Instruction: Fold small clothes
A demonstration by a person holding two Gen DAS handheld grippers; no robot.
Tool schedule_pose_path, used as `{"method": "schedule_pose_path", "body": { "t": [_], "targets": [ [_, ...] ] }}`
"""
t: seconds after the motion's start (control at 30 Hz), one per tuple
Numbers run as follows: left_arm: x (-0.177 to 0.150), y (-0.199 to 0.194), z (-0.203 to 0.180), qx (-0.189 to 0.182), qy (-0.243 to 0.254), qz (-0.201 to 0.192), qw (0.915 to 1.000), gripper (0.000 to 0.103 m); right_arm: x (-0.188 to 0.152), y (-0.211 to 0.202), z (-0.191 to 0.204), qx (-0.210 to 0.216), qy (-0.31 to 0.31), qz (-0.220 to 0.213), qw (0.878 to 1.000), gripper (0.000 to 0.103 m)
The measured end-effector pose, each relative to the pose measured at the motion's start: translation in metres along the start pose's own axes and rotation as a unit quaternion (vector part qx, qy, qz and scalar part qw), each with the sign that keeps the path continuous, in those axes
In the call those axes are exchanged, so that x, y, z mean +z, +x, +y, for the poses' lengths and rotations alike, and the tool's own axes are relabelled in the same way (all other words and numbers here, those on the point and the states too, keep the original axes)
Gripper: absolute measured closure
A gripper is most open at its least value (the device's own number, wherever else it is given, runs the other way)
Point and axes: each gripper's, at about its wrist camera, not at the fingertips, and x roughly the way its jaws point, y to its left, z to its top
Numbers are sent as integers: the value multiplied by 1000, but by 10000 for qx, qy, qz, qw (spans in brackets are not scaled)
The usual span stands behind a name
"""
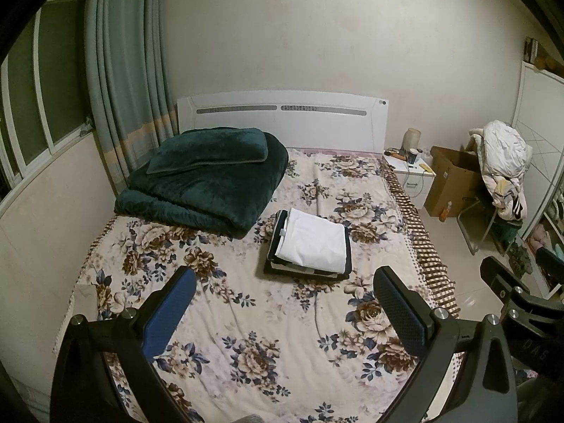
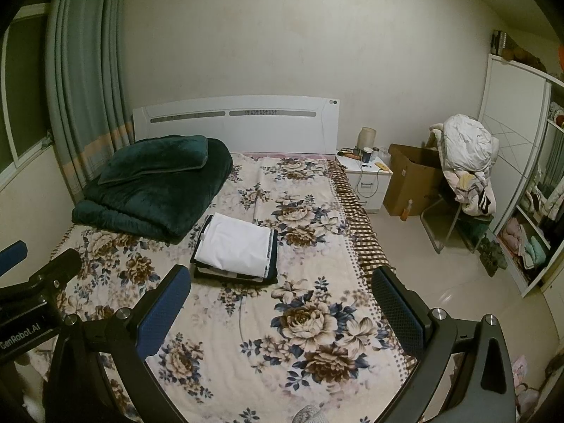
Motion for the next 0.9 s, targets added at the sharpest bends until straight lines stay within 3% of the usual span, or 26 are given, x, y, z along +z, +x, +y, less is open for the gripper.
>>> {"method": "schedule_pose_path", "body": {
  "t": [0.9],
  "targets": [
    [4, -2, 1, 17, -21, -21, 10000, 0, -13, -2, 2, 30, 53, 23, 10000, 0]
  ]
}}
